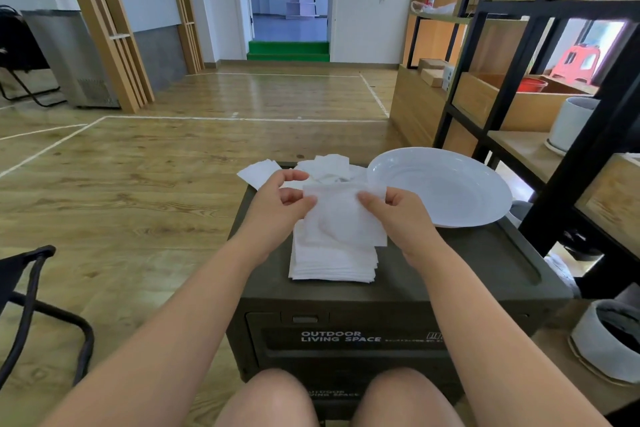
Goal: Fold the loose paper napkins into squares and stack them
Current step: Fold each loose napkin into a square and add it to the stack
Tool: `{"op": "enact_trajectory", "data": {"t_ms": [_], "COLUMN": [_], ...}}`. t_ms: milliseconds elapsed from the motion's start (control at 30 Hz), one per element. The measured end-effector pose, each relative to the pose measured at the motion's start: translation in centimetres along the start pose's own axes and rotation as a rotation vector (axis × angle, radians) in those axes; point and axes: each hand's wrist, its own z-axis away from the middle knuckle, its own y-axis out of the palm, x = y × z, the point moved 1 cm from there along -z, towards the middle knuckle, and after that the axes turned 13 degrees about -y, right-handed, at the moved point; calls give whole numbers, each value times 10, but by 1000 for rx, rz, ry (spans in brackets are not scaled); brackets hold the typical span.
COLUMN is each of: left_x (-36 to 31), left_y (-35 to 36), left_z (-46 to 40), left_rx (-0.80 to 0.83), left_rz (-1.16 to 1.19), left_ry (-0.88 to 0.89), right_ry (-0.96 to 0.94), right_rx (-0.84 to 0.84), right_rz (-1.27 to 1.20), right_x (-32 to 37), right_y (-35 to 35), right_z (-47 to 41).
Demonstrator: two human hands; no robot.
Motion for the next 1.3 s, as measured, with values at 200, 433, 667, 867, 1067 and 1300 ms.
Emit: {"op": "enact_trajectory", "data": {"t_ms": [200, 433, 667, 867, 1067, 1300], "left_x": [14, 33, 42, 50, 47, 34], "left_y": [3, 5, 5, 5, 0, -26], "left_z": [-3, -1, -2, 1, -15, -62], "left_rx": [-122, -260, -288, -274, -202, -205], "left_rz": [-23, -157, -184, -275, -331, -771], "left_ry": [-106, -106, -146, -116, -142, 66], "right_ry": [21, -53, -21, 31, 70, 135], "right_rx": [-165, -90, -88, -64, -49, -51], "right_rz": [190, 604, 703, 724, 662, 519], "right_x": [-18, -34, -38, -43, -47, -45], "right_y": [10, 19, 23, 26, 26, 19], "right_z": [-1, 3, 5, 10, 11, -1]}}
